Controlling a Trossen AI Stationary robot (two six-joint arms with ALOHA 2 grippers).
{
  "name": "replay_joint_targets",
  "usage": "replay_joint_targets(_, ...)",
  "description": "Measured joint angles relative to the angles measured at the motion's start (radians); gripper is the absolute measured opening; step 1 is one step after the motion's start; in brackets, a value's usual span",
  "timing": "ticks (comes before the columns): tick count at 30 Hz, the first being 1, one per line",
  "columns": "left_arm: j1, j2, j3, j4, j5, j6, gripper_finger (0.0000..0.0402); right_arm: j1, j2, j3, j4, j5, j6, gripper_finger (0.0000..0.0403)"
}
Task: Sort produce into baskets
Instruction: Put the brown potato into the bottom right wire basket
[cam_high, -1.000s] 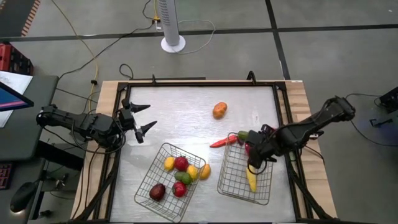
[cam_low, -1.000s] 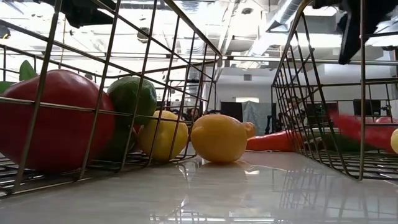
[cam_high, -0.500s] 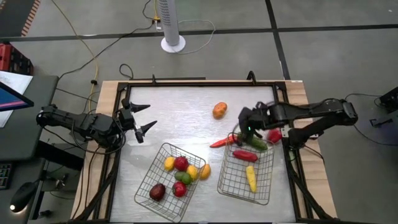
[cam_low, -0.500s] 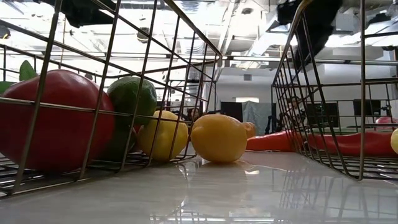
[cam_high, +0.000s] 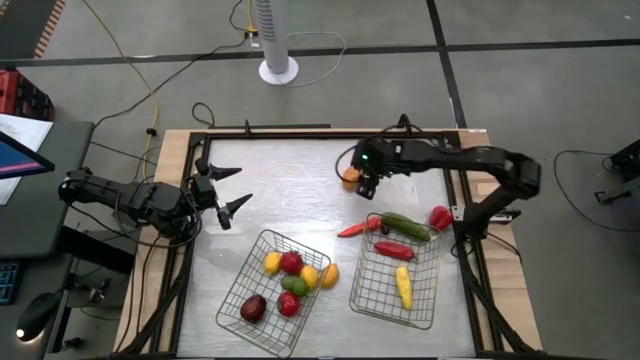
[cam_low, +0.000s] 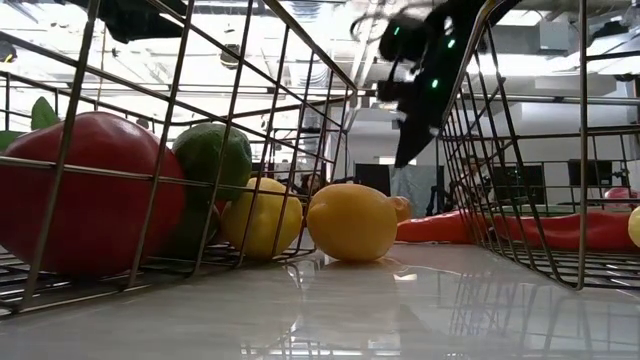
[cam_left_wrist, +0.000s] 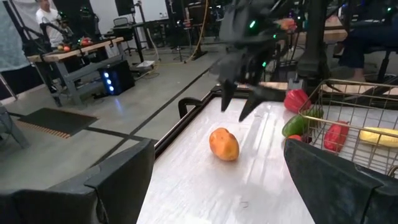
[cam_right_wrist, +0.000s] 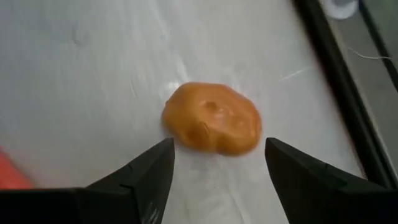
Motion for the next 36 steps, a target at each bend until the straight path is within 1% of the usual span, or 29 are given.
replay_joint_targets(4, 0.0, 0.0, 0.0, -0.001, 0.0, 0.013, 0.0345, -0.03, 0.105, 0.045, -0.008, -0.025, -0.12, 0.0303)
replay_joint_targets(8, 0.0, 0.0, 0.0, -0.001, 0.0, 0.038, 0.0345, -0.035, 0.188, 0.123, -0.02, -0.023, -0.218, 0.0348)
replay_joint_targets(12, 0.0, 0.0, 0.0, -0.001, 0.0, 0.046, 0.0345, -0.039, 0.265, 0.203, -0.064, -0.018, -0.247, 0.039)
replay_joint_targets(14, 0.0, 0.0, 0.0, -0.002, 0.0, 0.046, 0.0345, -0.047, 0.301, 0.226, -0.097, -0.03, -0.248, 0.0397)
replay_joint_targets(19, 0.0, 0.0, 0.0, -0.027, 0.003, 0.039, 0.0345, -0.065, 0.379, 0.24, -0.163, -0.043, -0.25, 0.0383)
replay_joint_targets(21, 0.0, 0.0, 0.0, -0.048, 0.003, 0.024, 0.0345, -0.068, 0.403, 0.241, -0.168, -0.021, -0.244, 0.0375)
replay_joint_targets(24, 0.0, 0.0, 0.0, -0.065, 0.003, 0.007, 0.0345, -0.062, 0.404, 0.24, -0.169, 0.002, -0.242, 0.0361)
replay_joint_targets(28, 0.0, 0.0, 0.0, -0.067, 0.004, -0.011, 0.0345, -0.051, 0.371, 0.236, -0.163, 0.013, -0.247, 0.0335)
replay_joint_targets(31, 0.0, 0.0, 0.0, -0.068, 0.003, -0.024, 0.0345, -0.036, 0.339, 0.246, -0.218, 0.016, -0.235, 0.0315)
replay_joint_targets(36, 0.0, 0.0, 0.0, -0.072, 0.003, -0.035, 0.0345, 0.015, 0.248, 0.307, -0.285, 0.018, -0.16, 0.03)
